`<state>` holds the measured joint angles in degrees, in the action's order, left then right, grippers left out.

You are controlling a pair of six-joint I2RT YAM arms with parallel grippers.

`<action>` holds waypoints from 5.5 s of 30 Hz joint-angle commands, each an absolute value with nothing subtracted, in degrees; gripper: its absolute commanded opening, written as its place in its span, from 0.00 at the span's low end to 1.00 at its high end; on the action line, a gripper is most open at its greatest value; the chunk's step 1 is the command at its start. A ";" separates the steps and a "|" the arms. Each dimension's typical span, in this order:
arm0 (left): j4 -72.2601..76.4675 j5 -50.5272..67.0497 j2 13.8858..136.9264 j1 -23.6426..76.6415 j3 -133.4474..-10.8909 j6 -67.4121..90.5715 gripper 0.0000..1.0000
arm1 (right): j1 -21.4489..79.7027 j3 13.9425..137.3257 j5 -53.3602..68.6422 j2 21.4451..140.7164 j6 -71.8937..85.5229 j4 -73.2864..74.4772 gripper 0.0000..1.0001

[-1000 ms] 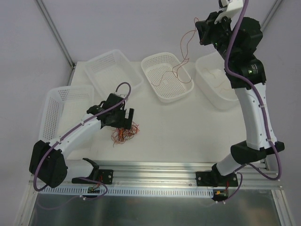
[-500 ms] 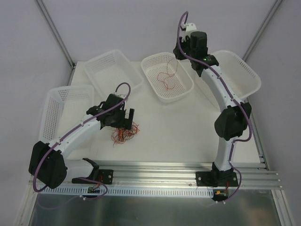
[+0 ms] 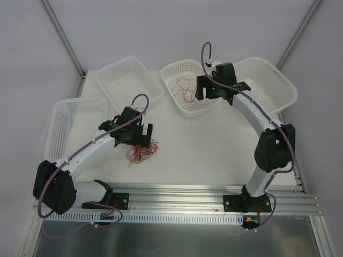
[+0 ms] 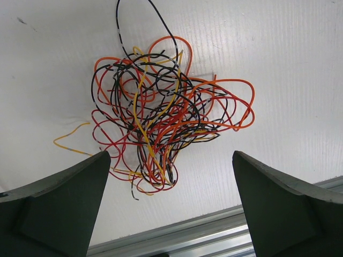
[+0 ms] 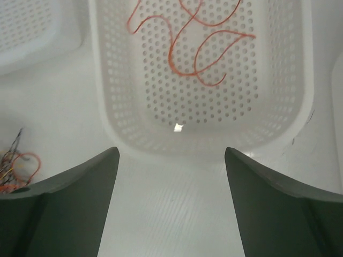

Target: Untangle the cables

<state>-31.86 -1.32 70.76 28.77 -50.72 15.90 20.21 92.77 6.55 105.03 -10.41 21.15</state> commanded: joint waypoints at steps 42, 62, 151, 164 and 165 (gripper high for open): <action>-10.37 2.38 79.38 43.33 -52.66 50.89 0.60 | 46.93 29.18 -3.00 49.48 9.32 -1.14 0.84; -11.16 -3.43 66.35 43.33 -36.82 29.82 0.60 | 48.78 31.82 4.83 61.43 9.14 -5.88 0.84; -35.35 -10.91 57.91 32.17 -52.83 26.72 0.09 | 15.81 41.57 11.52 57.39 3.25 25.14 0.01; -27.17 5.88 57.83 36.46 -48.25 14.35 0.89 | 31.28 47.72 1.85 60.29 3.43 26.01 0.01; -26.72 7.11 57.75 37.43 -48.34 13.37 0.91 | 31.81 48.16 1.24 60.29 3.43 26.36 0.01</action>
<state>-30.28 0.43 58.74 35.09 -47.42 19.51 30.09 44.73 4.78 60.71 3.79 26.30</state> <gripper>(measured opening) 0.891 0.018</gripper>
